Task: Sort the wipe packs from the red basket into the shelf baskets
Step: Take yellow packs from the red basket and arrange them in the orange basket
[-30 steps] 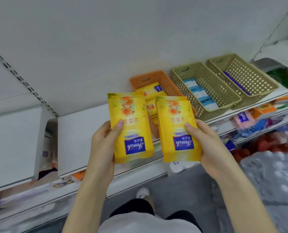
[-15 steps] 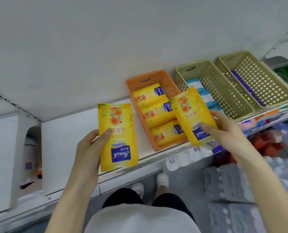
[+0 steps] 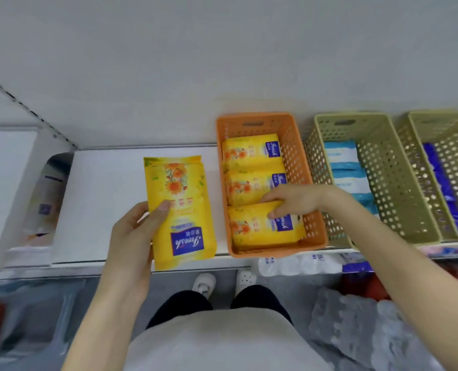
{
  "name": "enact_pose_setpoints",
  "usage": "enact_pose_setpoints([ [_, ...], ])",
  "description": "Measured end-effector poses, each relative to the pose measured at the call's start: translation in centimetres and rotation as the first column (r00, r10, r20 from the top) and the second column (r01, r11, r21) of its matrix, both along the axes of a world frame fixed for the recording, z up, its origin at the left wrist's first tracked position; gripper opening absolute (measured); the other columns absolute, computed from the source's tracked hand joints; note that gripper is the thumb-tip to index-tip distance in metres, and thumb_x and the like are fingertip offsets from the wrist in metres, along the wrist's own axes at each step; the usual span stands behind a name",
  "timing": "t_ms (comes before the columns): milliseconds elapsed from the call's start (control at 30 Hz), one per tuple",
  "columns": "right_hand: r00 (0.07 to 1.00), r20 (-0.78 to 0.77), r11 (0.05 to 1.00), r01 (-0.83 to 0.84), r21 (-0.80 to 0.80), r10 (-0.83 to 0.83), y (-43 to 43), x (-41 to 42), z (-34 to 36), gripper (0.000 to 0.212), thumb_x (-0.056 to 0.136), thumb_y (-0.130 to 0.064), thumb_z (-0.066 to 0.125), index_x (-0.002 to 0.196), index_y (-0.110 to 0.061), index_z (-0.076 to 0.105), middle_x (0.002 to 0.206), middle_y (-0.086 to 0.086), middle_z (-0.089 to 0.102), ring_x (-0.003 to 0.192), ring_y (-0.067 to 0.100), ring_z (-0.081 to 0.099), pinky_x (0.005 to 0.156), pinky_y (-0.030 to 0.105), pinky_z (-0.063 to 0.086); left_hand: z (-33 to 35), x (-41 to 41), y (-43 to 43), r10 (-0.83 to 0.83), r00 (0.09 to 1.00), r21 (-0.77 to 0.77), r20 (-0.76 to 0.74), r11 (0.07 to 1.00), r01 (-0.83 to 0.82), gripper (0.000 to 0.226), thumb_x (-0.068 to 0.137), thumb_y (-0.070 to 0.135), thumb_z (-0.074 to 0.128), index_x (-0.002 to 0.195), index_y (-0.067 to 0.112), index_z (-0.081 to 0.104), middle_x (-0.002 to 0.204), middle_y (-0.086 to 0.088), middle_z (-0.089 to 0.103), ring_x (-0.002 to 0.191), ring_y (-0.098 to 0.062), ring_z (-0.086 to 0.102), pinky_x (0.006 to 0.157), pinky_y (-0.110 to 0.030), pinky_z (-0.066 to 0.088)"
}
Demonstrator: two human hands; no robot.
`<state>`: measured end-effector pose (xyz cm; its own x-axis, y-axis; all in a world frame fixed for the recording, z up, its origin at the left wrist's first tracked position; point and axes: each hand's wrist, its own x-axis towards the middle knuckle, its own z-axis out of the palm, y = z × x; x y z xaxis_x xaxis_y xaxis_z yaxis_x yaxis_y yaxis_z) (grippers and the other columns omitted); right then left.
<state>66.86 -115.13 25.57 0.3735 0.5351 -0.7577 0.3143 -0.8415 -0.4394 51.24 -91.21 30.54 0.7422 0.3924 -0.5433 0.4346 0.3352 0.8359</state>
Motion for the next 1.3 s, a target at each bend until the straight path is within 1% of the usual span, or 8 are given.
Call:
enact_pose_setpoints([
  [133,0.901,0.279,0.930,-0.266,-0.252,0.333,0.3,-0.5,-0.4,0.044,0.093,-0.042,0.053,0.135,-0.030,0.048,0.120,0.000,0.055,0.108,0.020,0.043,0.093,0.038,0.040,0.0,-0.3,-1.1,0.058,0.998,0.012,-0.015,0.998,-0.058,0.018,0.084,0.026,0.062,0.098,0.017,0.068,0.090,-0.003,0.076,0.074,-0.018,0.071,0.072,-0.038,0.057],
  [333,0.856,0.281,0.881,-0.338,-0.330,0.433,1.0,-1.1,0.2,0.048,0.097,-0.038,0.048,0.141,-0.028,0.034,0.131,0.009,0.047,0.121,0.029,0.043,0.088,0.042,0.044,-0.1,-0.2,-2.1,0.064,0.998,0.003,0.002,0.998,-0.064,0.020,0.079,0.029,0.063,0.095,0.018,0.067,0.089,-0.001,0.075,0.074,-0.017,0.071,0.069,-0.036,0.058],
  [633,0.973,0.205,0.995,-0.097,-0.036,0.102,0.4,-1.2,0.4,0.050,0.083,-0.042,0.068,0.122,-0.016,0.053,0.110,-0.002,0.044,0.109,0.019,0.042,0.089,0.028,0.027,-0.2,-0.4,-1.3,0.073,0.997,-0.008,0.040,0.997,-0.073,0.017,0.082,0.030,0.062,0.097,0.023,0.066,0.089,0.005,0.075,0.074,-0.013,0.072,0.060,-0.031,0.060],
  [800,0.993,0.063,0.985,0.095,0.143,-0.105,-0.3,-1.4,-0.6,0.032,0.076,-0.028,0.078,0.097,-0.022,0.055,0.103,-0.006,0.052,0.098,0.016,0.051,0.080,0.028,0.044,-0.3,-0.6,-1.2,0.074,0.996,-0.026,0.040,0.997,-0.073,0.014,0.084,0.028,0.062,0.097,0.023,0.066,0.086,0.006,0.075,0.072,-0.012,0.072,0.059,-0.029,0.060],
  [933,0.994,-0.038,0.983,0.110,0.144,-0.106,-0.4,-0.7,-0.9,0.023,0.080,-0.024,0.075,0.082,-0.027,0.053,0.085,-0.010,0.049,0.078,0.009,0.050,0.069,0.026,0.044,-0.5,-0.8,-1.2,0.063,0.997,-0.027,0.034,0.998,-0.063,0.014,0.083,0.029,0.062,0.096,0.024,0.066,0.087,0.007,0.075,0.072,-0.012,0.072,0.061,-0.031,0.059],
  [1067,0.995,-0.069,0.997,0.078,-0.010,-0.079,0.6,0.1,-1.2,0.014,0.088,-0.032,0.065,0.096,-0.021,0.062,0.099,-0.005,0.060,0.091,0.013,0.059,0.078,0.028,0.051,-0.8,-1.0,-1.3,0.054,0.998,-0.016,0.013,0.998,-0.054,0.011,0.087,0.028,0.061,0.096,0.024,0.066,0.089,0.006,0.075,0.075,-0.013,0.072,0.066,-0.034,0.058],
  [1200,0.975,0.147,0.968,-0.133,-0.213,0.166,1.7,-0.6,-0.7,0.029,0.097,-0.042,0.047,0.082,-0.019,0.057,0.089,-0.001,0.055,0.089,0.016,0.051,0.080,0.030,0.043,-1.0,-1.4,-1.2,0.053,0.999,-0.021,0.004,0.998,-0.053,0.011,0.088,0.027,0.060,0.097,0.024,0.066,0.090,0.005,0.075,0.077,-0.014,0.072,0.066,-0.033,0.059],
  [1300,0.868,0.429,0.955,-0.150,-0.257,0.251,1.8,-2.1,-0.7,0.032,0.095,-0.039,0.051,0.115,-0.017,0.063,0.117,0.008,0.050,0.113,0.026,0.044,0.091,0.040,0.040,-1.2,-1.7,-1.1,0.057,0.998,-0.020,-0.008,0.998,-0.058,0.013,0.088,0.028,0.061,0.099,0.023,0.065,0.090,0.005,0.075,0.077,-0.014,0.072,0.064,-0.031,0.059],
])
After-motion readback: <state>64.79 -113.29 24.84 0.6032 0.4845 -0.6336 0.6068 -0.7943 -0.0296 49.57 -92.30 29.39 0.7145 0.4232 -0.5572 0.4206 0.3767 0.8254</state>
